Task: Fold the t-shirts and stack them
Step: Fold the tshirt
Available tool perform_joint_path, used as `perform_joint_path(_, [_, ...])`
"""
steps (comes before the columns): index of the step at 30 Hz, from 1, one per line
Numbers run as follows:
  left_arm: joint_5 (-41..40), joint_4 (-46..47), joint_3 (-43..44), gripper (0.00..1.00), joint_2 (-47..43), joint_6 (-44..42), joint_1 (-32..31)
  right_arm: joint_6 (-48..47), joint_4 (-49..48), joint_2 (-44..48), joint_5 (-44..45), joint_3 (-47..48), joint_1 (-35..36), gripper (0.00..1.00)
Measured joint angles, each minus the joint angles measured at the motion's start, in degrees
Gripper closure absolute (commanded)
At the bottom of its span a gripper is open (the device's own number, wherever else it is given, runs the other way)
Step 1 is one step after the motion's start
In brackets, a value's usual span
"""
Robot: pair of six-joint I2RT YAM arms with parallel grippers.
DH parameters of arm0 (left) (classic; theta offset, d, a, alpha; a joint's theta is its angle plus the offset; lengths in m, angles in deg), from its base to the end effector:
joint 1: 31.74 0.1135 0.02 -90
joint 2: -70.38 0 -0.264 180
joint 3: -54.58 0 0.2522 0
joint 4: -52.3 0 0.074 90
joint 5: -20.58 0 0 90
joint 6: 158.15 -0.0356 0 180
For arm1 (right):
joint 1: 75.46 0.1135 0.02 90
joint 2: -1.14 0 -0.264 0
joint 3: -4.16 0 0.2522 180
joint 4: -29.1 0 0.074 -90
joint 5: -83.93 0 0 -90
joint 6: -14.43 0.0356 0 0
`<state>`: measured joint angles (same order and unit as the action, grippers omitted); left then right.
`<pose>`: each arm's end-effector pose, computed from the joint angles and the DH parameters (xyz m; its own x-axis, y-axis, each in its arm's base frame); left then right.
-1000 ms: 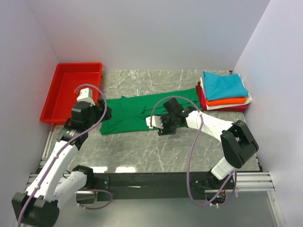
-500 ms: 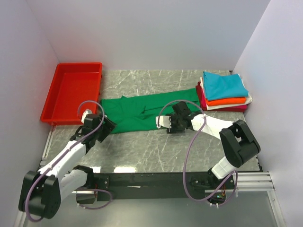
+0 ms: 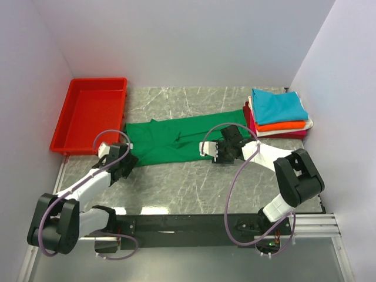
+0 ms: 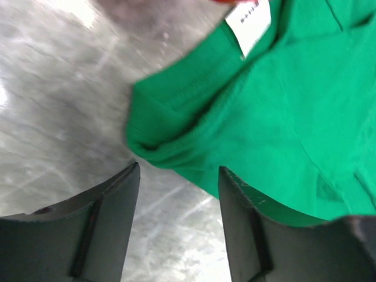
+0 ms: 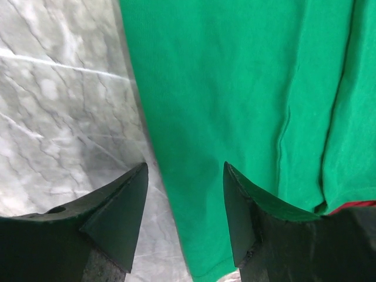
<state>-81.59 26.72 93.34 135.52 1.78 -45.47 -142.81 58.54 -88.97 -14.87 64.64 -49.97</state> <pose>0.1980 -0.0407 0.1553 -0.3619 -0.8567 -0.3674 -0.6823 0.5120 -0.5218 0.2647 0.1322 0.1592 0.1581 -0.9342 -0.3199 -0.9060 -0.0084 -0.4232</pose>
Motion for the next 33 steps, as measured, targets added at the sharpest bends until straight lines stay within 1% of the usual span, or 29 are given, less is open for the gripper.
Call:
perform_joint_path(1, [-0.79,-0.15,0.00,0.43,0.11,0.28,0.02,-0.31,-0.13,0.00,-0.04,-0.15,-0.24,0.40])
perform_joint_path(3, [-2.01,-0.09,0.26,0.43,1.03,0.61,0.02,-1.07,-0.15,0.07,-0.02,-0.15,-0.70,0.41])
perform_joint_path(6, [-3.30,0.55,1.64,0.50,3.48,1.05,0.07,-1.81,-0.15,0.00,0.17,-0.15,-1.25,0.45])
perform_joint_path(8, [-3.82,1.05,2.47,0.57,5.16,1.16,0.35,-1.99,-0.07,-0.17,0.22,-0.13,-1.49,0.52])
perform_joint_path(9, [-4.04,1.29,2.91,0.59,6.03,1.20,0.57,-2.10,-0.04,-0.35,0.24,-0.11,-1.57,0.57])
perform_joint_path(10, [-4.20,1.46,3.23,0.66,6.71,1.03,0.76,-2.16,0.07,-0.57,0.24,0.00,-1.66,0.67])
perform_joint_path(12, [-4.26,1.81,3.58,0.71,7.67,0.70,1.20,-2.27,0.50,-1.22,0.24,0.33,-1.70,0.79])
perform_joint_path(13, [-4.20,2.19,3.67,0.76,8.02,0.33,1.51,-2.23,0.83,-1.51,0.22,0.52,-1.70,0.88])
perform_joint_path(15, [-3.91,2.80,3.74,0.81,8.66,-0.35,2.27,-2.16,1.60,-2.01,0.20,0.96,-1.70,0.96])
perform_joint_path(16, [-3.54,3.32,3.76,0.85,8.94,-0.76,2.71,-2.10,1.75,-2.05,0.15,0.98,-1.70,1.00])
perform_joint_path(19, [-2.14,4.96,4.15,0.92,10.14,-2.49,3.98,-2.12,2.91,-1.68,-0.68,0.98,-1.70,1.00])
perform_joint_path(21, [-1.22,5.49,5.29,0.93,11.52,-3.93,4.72,-2.08,4.92,-0.52,-1.81,0.83,-1.57,1.00])
perform_joint_path(25, [0.42,5.73,9.62,0.97,16.24,-7.56,6.03,-1.36,8.83,6.80,-3.52,-2.51,1.60,1.00])
perform_joint_path(29, [3.28,3.43,19.52,0.99,25.18,-11.65,6.75,2.34,13.14,16.09,-5.27,-8.48,11.78,1.00])
perform_joint_path(30, [4.68,3.02,23.45,1.00,28.37,-12.98,6.80,3.65,13.66,17.09,-5.49,-9.35,14.34,1.00])
perform_joint_path(33, [8.35,2.12,34.88,0.99,37.35,-16.35,6.88,8.85,14.73,17.94,-6.71,-10.56,21.94,0.95])
